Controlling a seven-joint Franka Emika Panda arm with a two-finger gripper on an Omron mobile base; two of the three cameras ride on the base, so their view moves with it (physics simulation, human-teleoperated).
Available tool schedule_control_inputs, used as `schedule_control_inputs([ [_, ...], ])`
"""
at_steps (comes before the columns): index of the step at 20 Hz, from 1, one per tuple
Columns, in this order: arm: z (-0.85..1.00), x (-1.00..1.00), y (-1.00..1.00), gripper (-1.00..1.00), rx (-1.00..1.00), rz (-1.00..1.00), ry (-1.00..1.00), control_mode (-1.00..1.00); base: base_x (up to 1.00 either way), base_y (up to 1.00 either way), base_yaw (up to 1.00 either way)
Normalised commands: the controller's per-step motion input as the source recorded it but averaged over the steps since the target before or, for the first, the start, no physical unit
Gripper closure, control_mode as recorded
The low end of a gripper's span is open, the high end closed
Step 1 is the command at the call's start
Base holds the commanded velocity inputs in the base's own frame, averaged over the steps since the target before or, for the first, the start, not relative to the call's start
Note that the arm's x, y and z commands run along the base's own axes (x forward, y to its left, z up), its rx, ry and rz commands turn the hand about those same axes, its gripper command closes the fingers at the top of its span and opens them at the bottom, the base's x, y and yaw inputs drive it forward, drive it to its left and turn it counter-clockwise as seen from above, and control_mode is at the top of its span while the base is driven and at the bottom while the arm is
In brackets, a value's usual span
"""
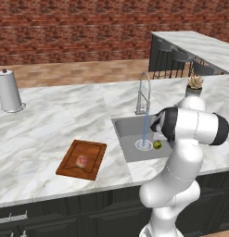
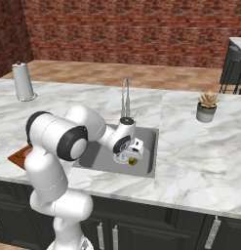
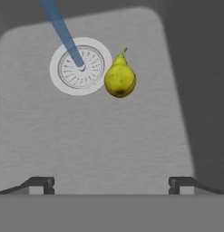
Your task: Pick the peach, pear from the sink and place them on the cutting board to airdry. Then turn off the sink faucet.
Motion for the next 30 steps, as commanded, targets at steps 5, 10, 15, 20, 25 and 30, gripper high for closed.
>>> schedule_control_inputs([
  [5, -0.14, 0.20, 0.00, -1.00, 0.00, 0.00, 0.01, -1.00, 0.00, 0.00, 0.00],
  [10, -0.17, 0.20, -0.06, -1.00, 0.00, 0.00, 0.01, -1.00, 0.00, 0.00, 0.00],
  [15, -0.23, 0.25, -0.07, -1.00, 0.00, 0.00, 0.03, -1.00, 0.00, 0.00, 0.00],
  [20, -0.24, 0.26, -0.07, -1.00, 0.00, 0.00, 0.03, -1.00, 0.00, 0.00, 0.00],
  [25, -0.20, 0.25, -0.05, -1.00, 0.00, 0.00, 0.01, -1.00, 0.00, 0.00, 0.00],
  [30, -0.15, 0.23, -0.03, -1.00, 0.00, 0.00, 0.00, -1.00, 0.00, 0.00, 0.00],
])
